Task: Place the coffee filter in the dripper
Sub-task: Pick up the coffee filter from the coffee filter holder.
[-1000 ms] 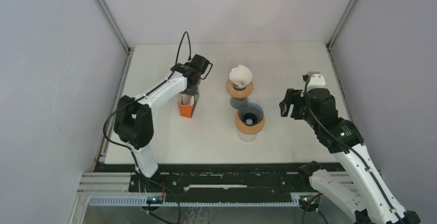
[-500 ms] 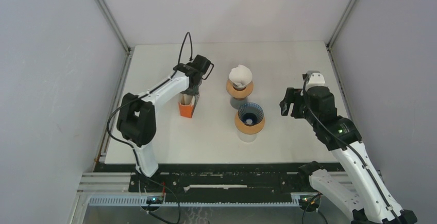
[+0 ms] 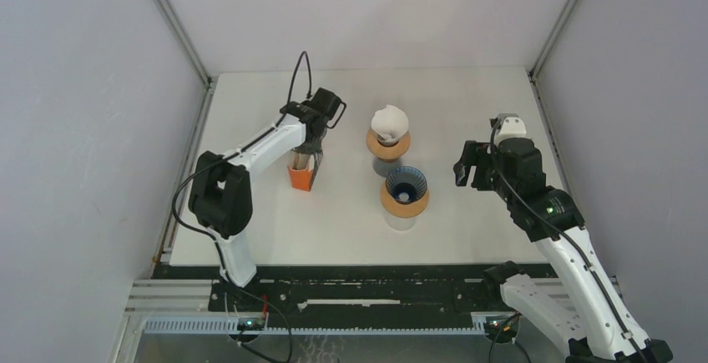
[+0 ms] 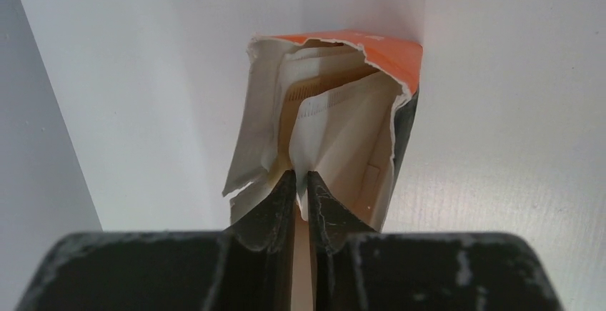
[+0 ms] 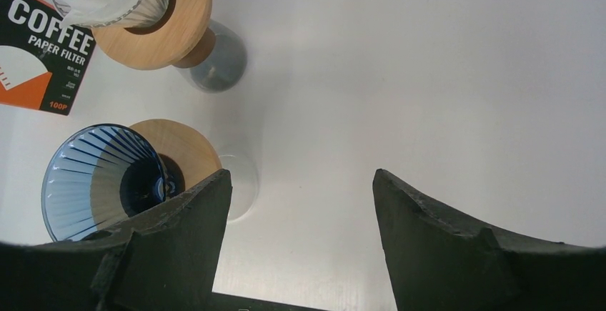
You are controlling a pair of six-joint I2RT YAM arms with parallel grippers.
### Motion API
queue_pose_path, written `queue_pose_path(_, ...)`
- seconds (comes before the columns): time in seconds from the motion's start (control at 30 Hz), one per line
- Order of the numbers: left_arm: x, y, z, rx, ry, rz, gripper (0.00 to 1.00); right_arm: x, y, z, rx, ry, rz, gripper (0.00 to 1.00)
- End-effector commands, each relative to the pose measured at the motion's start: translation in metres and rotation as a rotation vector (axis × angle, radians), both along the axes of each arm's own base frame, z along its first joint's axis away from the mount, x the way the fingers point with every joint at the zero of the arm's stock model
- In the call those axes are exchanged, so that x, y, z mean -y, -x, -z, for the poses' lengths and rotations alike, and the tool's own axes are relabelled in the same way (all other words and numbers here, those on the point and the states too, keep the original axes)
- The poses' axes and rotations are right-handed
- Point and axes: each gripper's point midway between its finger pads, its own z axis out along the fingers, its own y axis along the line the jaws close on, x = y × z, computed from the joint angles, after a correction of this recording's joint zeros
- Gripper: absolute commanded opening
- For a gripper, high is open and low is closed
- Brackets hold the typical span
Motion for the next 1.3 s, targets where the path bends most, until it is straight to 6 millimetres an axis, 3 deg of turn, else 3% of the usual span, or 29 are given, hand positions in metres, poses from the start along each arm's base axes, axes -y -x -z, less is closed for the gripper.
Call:
queue_pose_path(0.0, 0.004, -0.012, -0.048, 0.119, 0.068, -0.016, 0.14, -0.002, -0.007, -0.009, 0.045, -0.009, -0.013, 0.80)
queue_pose_path(0.37, 0.004, -0.008, -0.062, 0.133, 0.089, -0.012, 0.11, -0.002, -0.005, -0.009, 0.042, -0.018, -0.012, 0.80)
queue_pose_path(0.73, 0.004, 0.007, -0.098, 0.183, 0.163, 0.007, 0.10, -0.005, -0.003, -0.012, 0.048, -0.038, -0.027, 0.81)
queue_pose_path(0.9, 0.005, 0.014, -0.106, 0.191, 0.205, 0.004, 0.08, -0.007, -0.001, -0.015, 0.057, -0.050, -0.042, 0.81)
queue_pose_path(1.2, 0.018, 0.025, -0.133, 0.238, 0.358, 0.018, 0.07, -0.015, 0.004, -0.022, 0.083, -0.066, -0.102, 0.81)
queue_pose_path(1.27, 0.008, 0.024, -0.139, 0.256, 0.377, -0.014, 0.07, -0.016, 0.005, -0.024, 0.093, -0.070, -0.114, 0.81)
